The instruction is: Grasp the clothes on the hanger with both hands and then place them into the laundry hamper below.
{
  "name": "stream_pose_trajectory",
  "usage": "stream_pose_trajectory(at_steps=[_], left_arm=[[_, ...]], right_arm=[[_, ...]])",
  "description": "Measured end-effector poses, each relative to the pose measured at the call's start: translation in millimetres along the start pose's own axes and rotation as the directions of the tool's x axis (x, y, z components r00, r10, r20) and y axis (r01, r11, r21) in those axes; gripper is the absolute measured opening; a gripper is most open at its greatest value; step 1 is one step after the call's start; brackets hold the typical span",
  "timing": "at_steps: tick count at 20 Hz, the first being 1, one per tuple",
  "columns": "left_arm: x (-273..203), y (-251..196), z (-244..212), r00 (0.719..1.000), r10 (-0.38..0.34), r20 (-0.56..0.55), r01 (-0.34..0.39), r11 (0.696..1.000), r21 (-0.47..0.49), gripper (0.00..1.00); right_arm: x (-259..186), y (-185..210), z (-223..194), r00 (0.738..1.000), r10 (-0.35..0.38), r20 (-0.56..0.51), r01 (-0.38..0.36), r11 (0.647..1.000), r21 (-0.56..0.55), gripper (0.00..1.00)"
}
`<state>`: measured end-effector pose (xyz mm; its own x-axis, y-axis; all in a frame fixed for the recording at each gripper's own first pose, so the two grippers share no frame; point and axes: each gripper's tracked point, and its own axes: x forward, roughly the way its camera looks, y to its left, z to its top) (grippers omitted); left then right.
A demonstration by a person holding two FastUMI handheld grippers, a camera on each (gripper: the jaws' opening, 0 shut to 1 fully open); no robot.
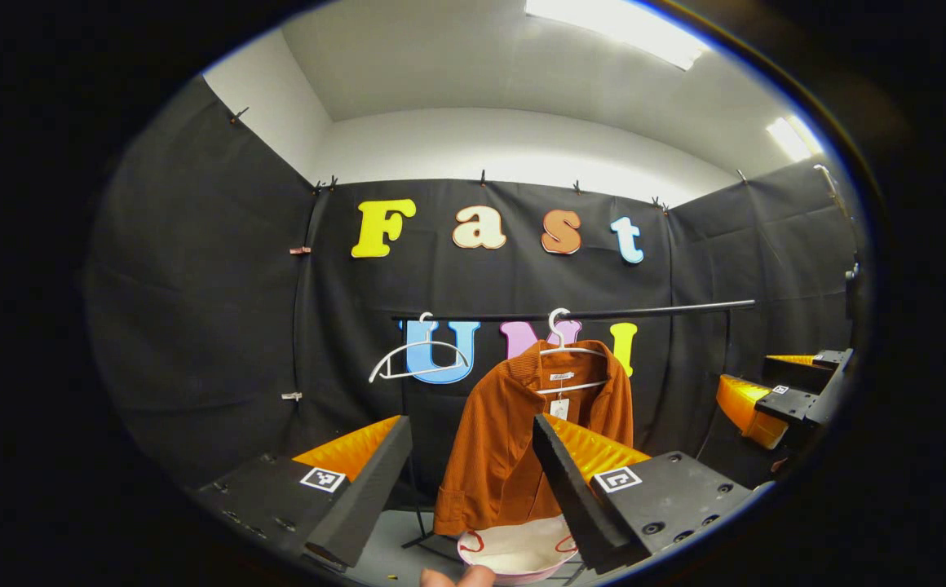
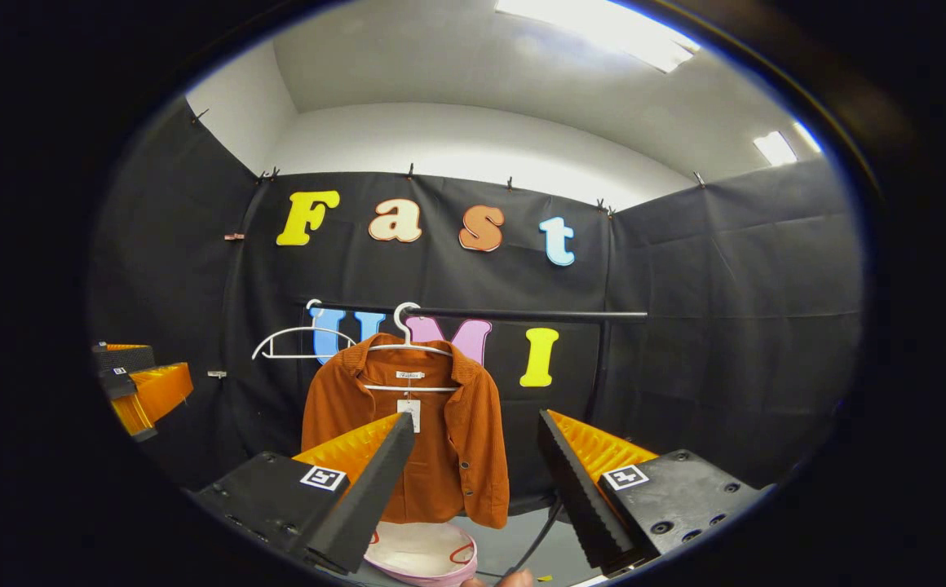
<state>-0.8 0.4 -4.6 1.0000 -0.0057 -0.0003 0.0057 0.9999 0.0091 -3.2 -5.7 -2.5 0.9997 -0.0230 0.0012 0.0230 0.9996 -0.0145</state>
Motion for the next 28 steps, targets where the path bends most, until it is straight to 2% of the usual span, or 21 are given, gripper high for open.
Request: stream_pose_trajectory(at_steps=[6,11,17,23,28], left_arm=[[4.6,-4.6,-2.7,1.0,-0.016,0.0,0.016,1.0,-0.002,0.94],[30.5,-22.0,-8.8,0.998,-0.056,-0.002,0.056,0.998,0.001,0.94],[108.8,-54.8,-29.6,0.997,-0.083,-0.005,0.083,0.996,-0.02,0.95],[202.6,-76.5,-64.0,1.0,-0.027,0.001,0.027,0.999,-0.04,0.95],[265.6,-87.2,-100.8,0.999,0.038,-0.027,-0.039,0.998,-0.045,0.95]], right_arm=[[0.6,-0.8,-1.3,1.0,-0.009,-0.001,0.009,1.0,-0.002,0.99],[18.4,4.9,-9.4,1.0,0.0,-0.013,0.0,1.0,0.001,0.99],[99.2,8.0,-31.9,0.999,0.042,0.006,-0.042,0.999,0.027,0.99],[195.4,17.7,-74.6,0.994,0.106,0.003,-0.106,0.992,0.065,0.98],[260.3,28.4,-104.3,0.993,0.121,0.005,-0.121,0.988,0.094,0.99]])
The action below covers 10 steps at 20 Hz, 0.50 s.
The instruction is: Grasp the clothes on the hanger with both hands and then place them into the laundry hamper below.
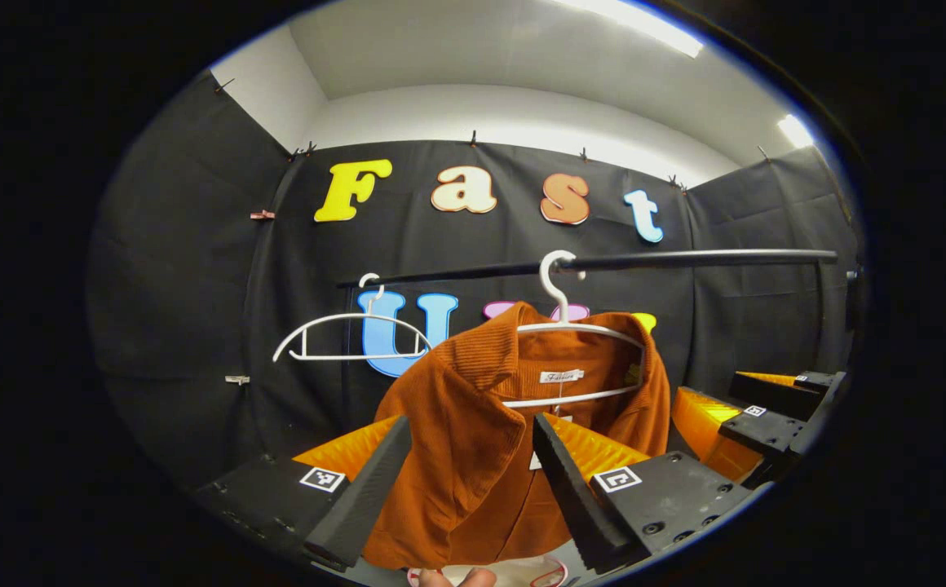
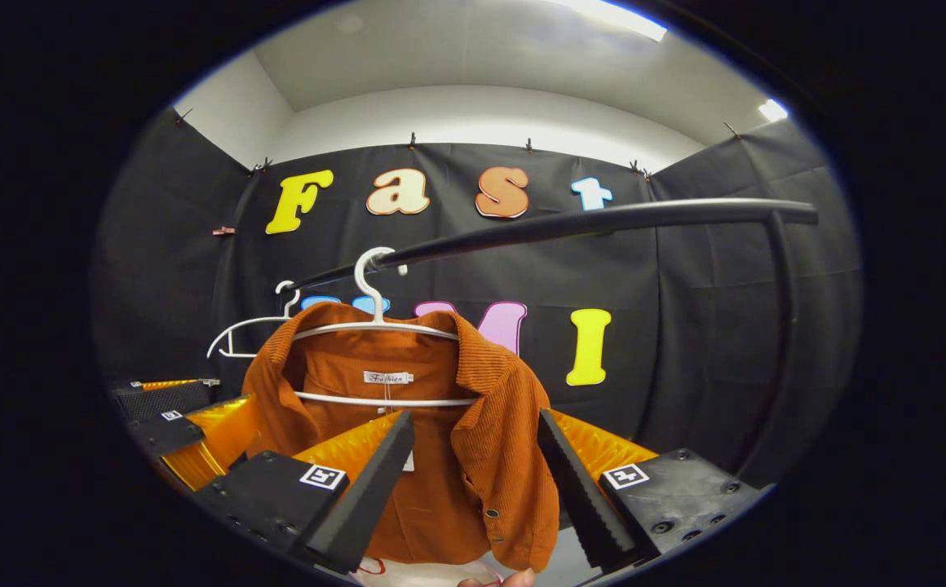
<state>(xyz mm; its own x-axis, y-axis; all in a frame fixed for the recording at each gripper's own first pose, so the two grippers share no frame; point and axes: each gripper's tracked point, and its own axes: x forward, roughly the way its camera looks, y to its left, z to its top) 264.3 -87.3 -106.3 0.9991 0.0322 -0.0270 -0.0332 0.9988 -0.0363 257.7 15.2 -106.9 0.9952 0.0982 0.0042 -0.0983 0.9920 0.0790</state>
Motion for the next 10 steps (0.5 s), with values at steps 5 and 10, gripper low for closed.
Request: stream_pose_trajectory(at_steps=[5,10], left_arm=[[42.7,-7.1,-10.9,0.998,0.055,0.003,-0.055,0.998,0.043,0.95],[57.0,-22.5,-10.4,0.997,0.069,0.016,-0.07,0.996,0.057,0.95]], right_arm=[[53.2,-6.0,-33.5,0.999,-0.01,-0.042,0.011,1.0,0.01,0.99],[83.1,1.2,-49.4,0.998,0.015,-0.063,-0.013,1.0,0.021,0.99]])
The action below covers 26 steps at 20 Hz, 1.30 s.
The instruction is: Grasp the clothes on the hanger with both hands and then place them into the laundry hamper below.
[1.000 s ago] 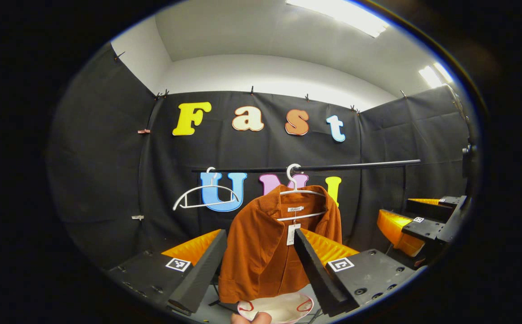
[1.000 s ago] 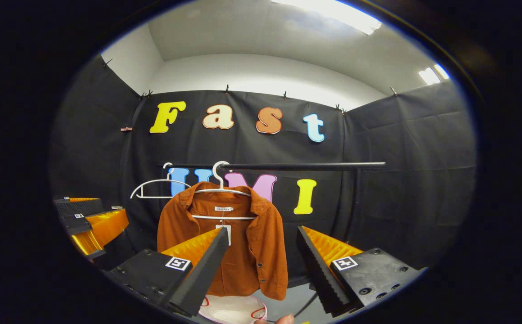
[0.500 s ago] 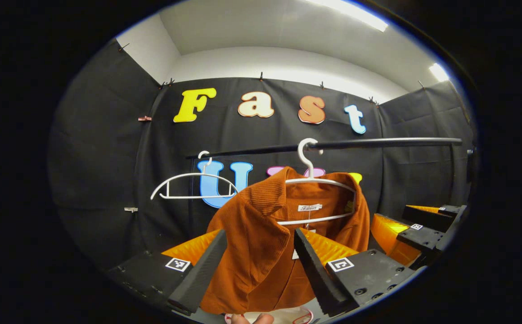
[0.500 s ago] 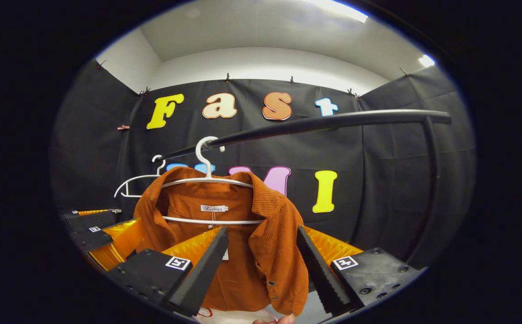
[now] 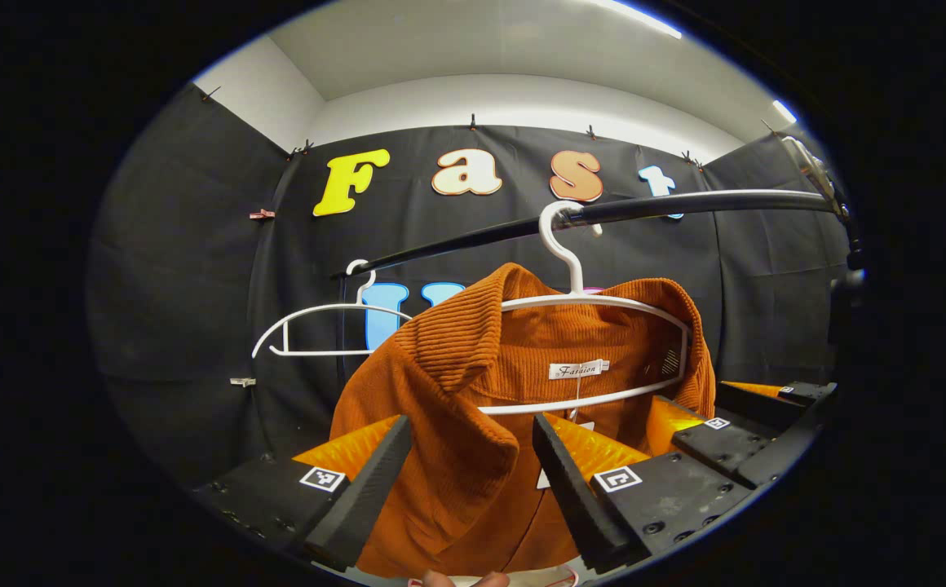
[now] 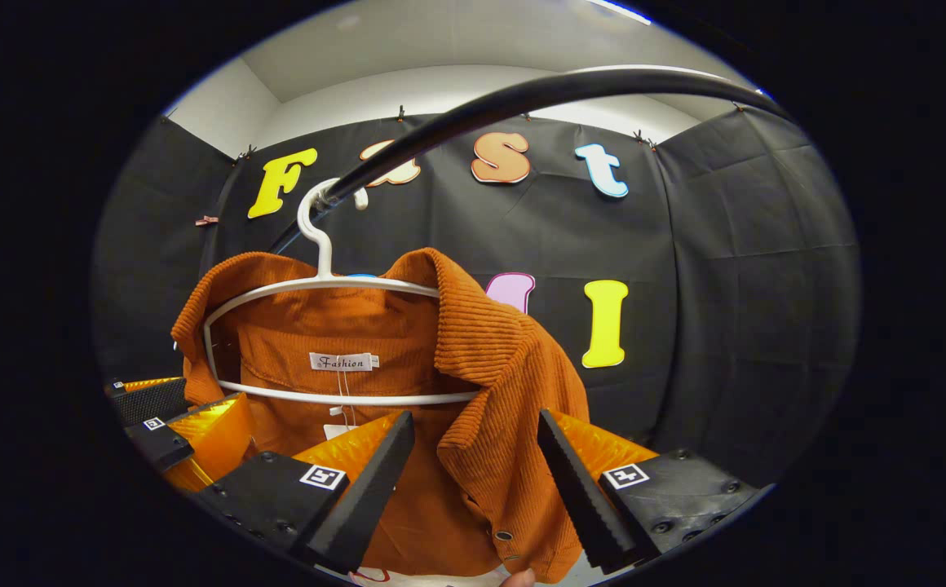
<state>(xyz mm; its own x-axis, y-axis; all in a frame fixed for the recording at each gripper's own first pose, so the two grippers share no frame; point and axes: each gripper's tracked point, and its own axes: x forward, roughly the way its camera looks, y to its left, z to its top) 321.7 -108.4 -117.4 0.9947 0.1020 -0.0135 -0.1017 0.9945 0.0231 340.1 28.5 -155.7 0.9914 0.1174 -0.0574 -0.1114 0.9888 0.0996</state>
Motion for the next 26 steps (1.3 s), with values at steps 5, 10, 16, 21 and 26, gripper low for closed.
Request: stream_pose_trajectory(at_steps=[5,10,16,21,26], left_arm=[[15.6,13.5,-7.3,0.996,0.089,-0.012,-0.089,0.996,0.006,0.73],[23.9,9.6,-17.6,0.998,0.042,-0.038,-0.043,0.999,-0.019,0.15],[25.2,20.2,-27.0,0.996,0.028,-0.087,-0.031,0.999,-0.036,0.05],[32.6,30.2,-29.2,0.991,-0.001,-0.131,-0.009,0.997,-0.071,0.05],[31.4,40.6,-5.7,0.991,-0.032,-0.129,0.018,0.994,-0.106,0.05]], right_arm=[[18.8,-4.4,-5.6,0.999,-0.026,0.019,0.026,1.0,-0.005,0.71],[23.8,-6.9,-4.3,1.0,-0.005,0.031,0.002,0.993,0.121,0.11],[34.9,0.4,-23.6,0.987,0.15,-0.064,-0.112,0.909,0.402,0.04],[39.3,-3.8,-28.8,0.969,0.225,-0.102,-0.135,0.826,0.547,0.05],[39.0,-24.2,9.0,0.972,0.229,-0.041,-0.155,0.77,0.619,0.05]])
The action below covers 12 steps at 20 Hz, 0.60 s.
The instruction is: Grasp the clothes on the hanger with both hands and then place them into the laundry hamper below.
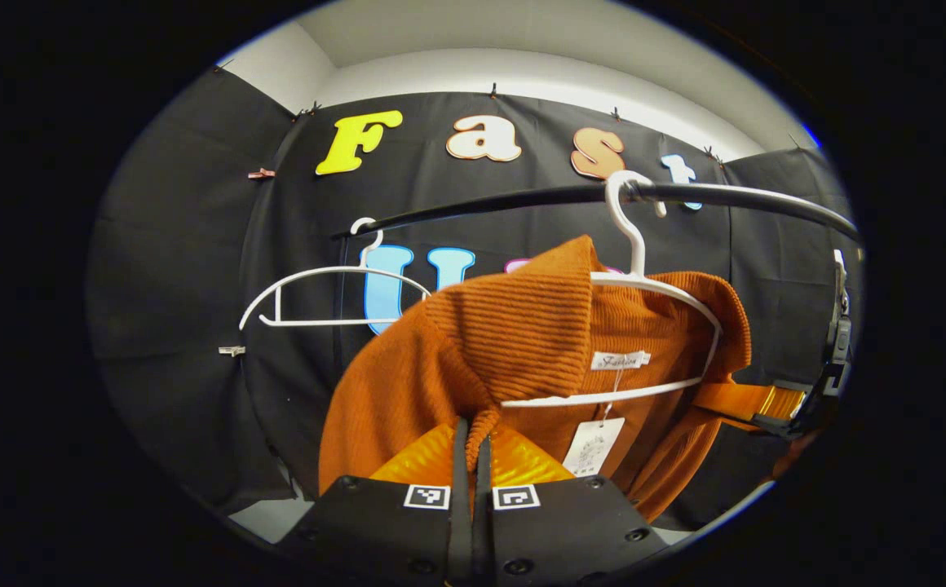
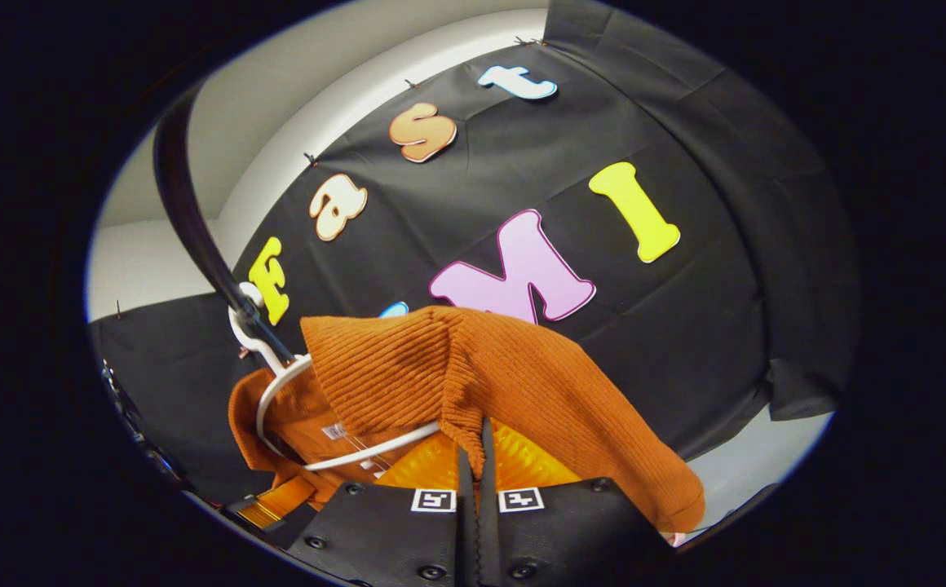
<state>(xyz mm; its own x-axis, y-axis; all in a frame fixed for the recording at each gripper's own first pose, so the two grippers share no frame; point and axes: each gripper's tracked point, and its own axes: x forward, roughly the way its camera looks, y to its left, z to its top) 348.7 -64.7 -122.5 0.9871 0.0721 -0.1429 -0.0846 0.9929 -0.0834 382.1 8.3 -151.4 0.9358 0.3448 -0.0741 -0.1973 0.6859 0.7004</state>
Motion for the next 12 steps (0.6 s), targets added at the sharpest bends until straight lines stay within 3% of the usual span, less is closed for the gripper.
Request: stream_pose_trajectory(at_steps=[5,9,12], left_arm=[[7.2,19.3,21.7,1.0,0.005,-0.011,-0.006,1.0,-0.021,0.05],[13.3,34.2,33.3,1.0,0.015,-0.02,-0.015,1.0,-0.021,0.05],[14.9,29.5,29.3,0.997,-0.035,-0.07,0.036,0.999,0.009,0.05]], right_arm=[[3.3,-8.8,46.9,0.997,0.004,0.077,-0.008,0.998,0.056,0.04],[5.2,-36.7,83.7,0.985,-0.06,0.159,0.059,0.998,0.011,0.04],[12.8,-63.3,89.1,0.975,-0.132,0.177,0.138,0.99,-0.021,0.04]])
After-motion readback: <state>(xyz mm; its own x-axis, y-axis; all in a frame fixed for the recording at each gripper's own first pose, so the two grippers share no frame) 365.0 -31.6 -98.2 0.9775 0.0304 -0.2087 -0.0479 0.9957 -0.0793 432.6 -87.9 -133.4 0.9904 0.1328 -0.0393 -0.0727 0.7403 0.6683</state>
